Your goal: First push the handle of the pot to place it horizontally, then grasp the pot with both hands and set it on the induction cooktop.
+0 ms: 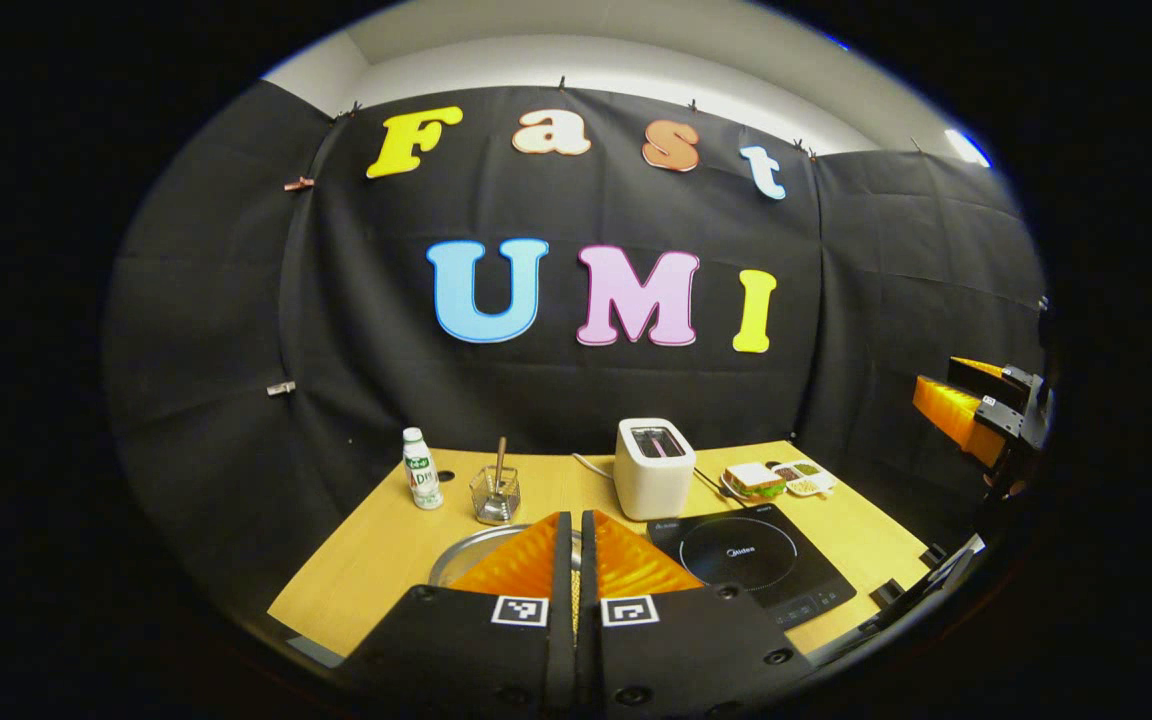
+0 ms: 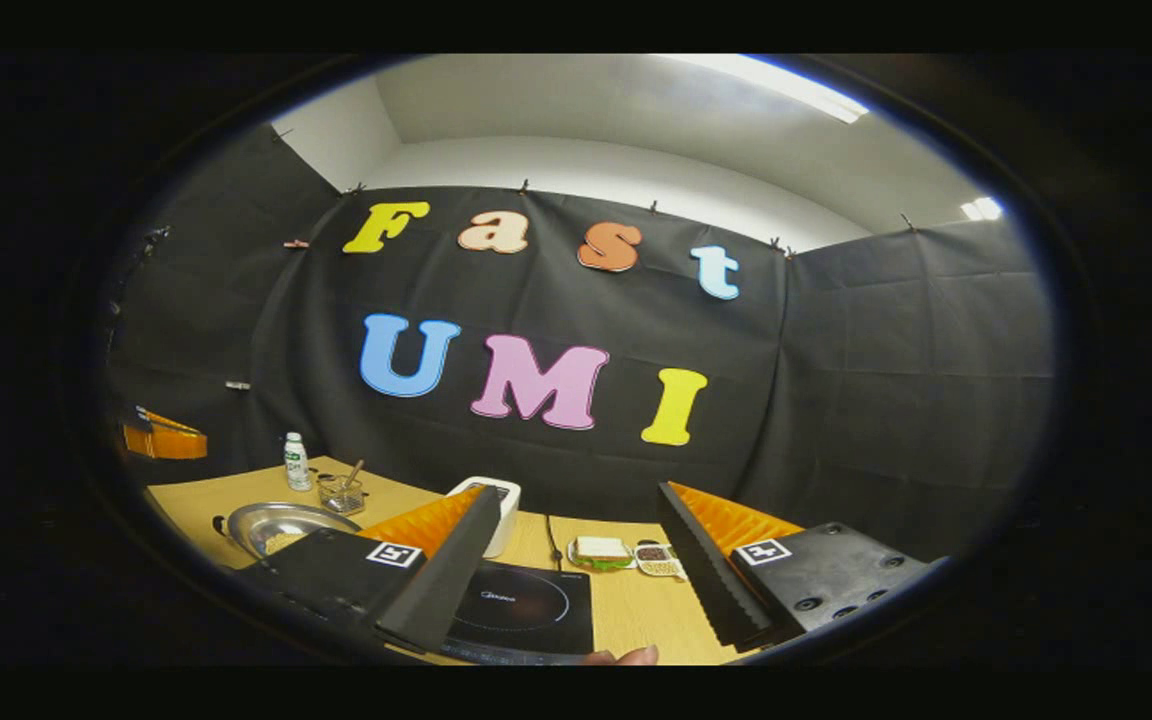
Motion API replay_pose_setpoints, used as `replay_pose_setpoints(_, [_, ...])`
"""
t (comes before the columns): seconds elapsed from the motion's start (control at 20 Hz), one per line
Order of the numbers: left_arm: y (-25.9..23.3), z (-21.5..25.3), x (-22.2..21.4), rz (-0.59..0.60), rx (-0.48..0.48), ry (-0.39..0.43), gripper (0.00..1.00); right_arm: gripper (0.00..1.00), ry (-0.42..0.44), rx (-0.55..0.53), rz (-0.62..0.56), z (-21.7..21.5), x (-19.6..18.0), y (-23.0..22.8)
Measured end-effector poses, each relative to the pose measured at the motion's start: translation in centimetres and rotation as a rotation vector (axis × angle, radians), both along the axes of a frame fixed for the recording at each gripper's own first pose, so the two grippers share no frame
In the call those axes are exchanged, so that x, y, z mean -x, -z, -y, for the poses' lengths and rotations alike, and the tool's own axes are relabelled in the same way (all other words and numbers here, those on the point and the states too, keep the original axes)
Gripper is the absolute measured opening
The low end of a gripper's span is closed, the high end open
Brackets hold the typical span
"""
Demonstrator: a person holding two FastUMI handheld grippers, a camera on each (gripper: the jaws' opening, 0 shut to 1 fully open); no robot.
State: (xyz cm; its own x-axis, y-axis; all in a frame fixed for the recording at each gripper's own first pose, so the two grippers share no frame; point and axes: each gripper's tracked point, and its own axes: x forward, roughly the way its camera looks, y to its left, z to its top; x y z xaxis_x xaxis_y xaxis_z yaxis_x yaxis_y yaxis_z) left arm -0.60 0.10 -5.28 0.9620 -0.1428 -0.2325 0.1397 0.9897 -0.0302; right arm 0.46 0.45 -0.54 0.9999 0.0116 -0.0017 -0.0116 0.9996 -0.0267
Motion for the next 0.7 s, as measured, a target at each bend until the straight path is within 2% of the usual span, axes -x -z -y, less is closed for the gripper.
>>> replay_pose_setpoints(0.25, [3.7, 0.1, 0.9, -0.136, -0.034, 0.074, 0.05, 0.98, 0.006, -0.005, -0.017, 0.0, 0.1, 0.3])
replay_pose_setpoints(0.45, [8.2, 1.7, 2.4, -0.308, 0.052, 0.172, 0.05, 0.98, 0.004, 0.008, -0.023, -0.1, 0.0, 0.3])
replay_pose_setpoints(0.6, [11.6, 0.8, 3.4, -0.424, 0.053, 0.157, 0.05, 0.98, -0.004, 0.011, -0.033, -0.2, 0.0, 0.6])
replay_pose_setpoints(0.7, [13.6, 1.0, 4.4, -0.502, 0.099, 0.174, 0.05, 0.98, -0.006, 0.014, -0.042, -0.2, 0.0, 0.7])
